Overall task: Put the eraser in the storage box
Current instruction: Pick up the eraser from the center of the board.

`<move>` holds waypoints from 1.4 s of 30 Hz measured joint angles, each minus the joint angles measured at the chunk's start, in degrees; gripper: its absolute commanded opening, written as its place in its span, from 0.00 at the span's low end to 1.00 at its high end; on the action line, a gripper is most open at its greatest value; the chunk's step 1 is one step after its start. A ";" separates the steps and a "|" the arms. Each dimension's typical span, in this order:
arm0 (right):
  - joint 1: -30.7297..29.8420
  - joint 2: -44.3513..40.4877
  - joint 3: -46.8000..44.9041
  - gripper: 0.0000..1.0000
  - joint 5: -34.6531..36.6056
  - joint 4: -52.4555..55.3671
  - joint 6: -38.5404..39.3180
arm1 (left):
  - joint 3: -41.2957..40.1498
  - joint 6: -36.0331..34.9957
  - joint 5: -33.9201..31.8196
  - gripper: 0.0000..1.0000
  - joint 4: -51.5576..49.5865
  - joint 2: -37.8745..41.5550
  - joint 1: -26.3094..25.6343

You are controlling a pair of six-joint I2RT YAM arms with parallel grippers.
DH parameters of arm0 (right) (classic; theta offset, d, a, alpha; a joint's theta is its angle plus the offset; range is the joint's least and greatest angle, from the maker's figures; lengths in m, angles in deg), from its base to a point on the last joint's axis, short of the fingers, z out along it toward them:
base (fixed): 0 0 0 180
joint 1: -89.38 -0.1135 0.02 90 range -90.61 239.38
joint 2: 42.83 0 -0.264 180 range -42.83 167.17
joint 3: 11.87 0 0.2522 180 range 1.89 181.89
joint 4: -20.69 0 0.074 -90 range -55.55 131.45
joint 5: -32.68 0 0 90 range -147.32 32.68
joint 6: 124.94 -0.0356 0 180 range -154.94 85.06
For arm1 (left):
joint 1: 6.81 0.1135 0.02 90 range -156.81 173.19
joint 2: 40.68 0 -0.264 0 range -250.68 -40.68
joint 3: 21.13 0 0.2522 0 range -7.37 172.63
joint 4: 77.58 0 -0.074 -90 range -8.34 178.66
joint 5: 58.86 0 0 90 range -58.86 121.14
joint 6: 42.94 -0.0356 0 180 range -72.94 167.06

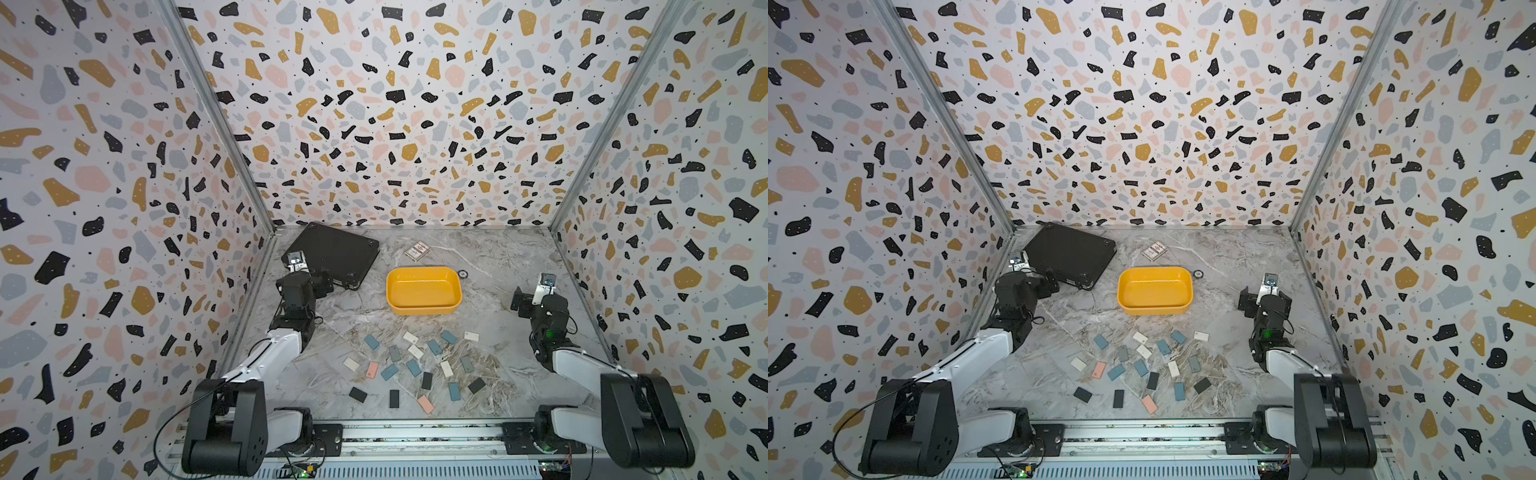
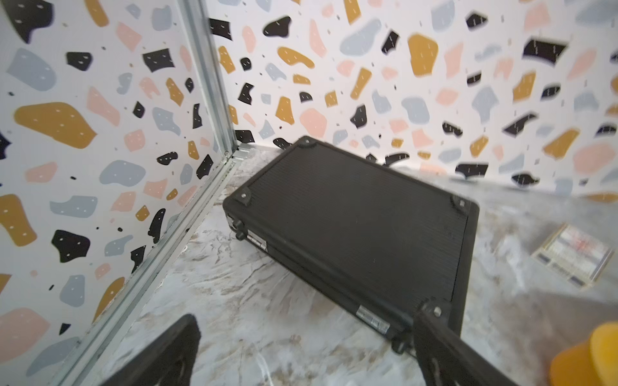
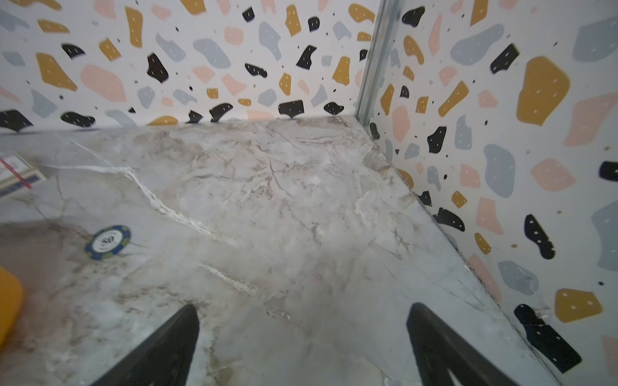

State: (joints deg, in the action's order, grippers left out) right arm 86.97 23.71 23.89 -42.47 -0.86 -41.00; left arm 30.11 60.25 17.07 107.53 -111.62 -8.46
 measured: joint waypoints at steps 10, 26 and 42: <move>-2.08 -11.89 24.35 1.00 -7.72 23.10 -24.44 | 11.52 12.55 8.52 0.99 -25.40 2.86 5.33; -3.32 0.00 27.39 1.00 -10.10 58.84 -21.33 | 9.66 18.56 4.52 0.95 -49.37 13.88 -14.53; -4.33 1.66 21.97 1.00 -10.99 64.11 -20.92 | -3.78 33.59 4.83 0.94 -58.99 15.30 -28.63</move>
State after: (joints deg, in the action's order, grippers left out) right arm 82.64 25.37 45.85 -53.46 63.24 -61.92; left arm 26.33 93.85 21.91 48.54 -96.32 -37.09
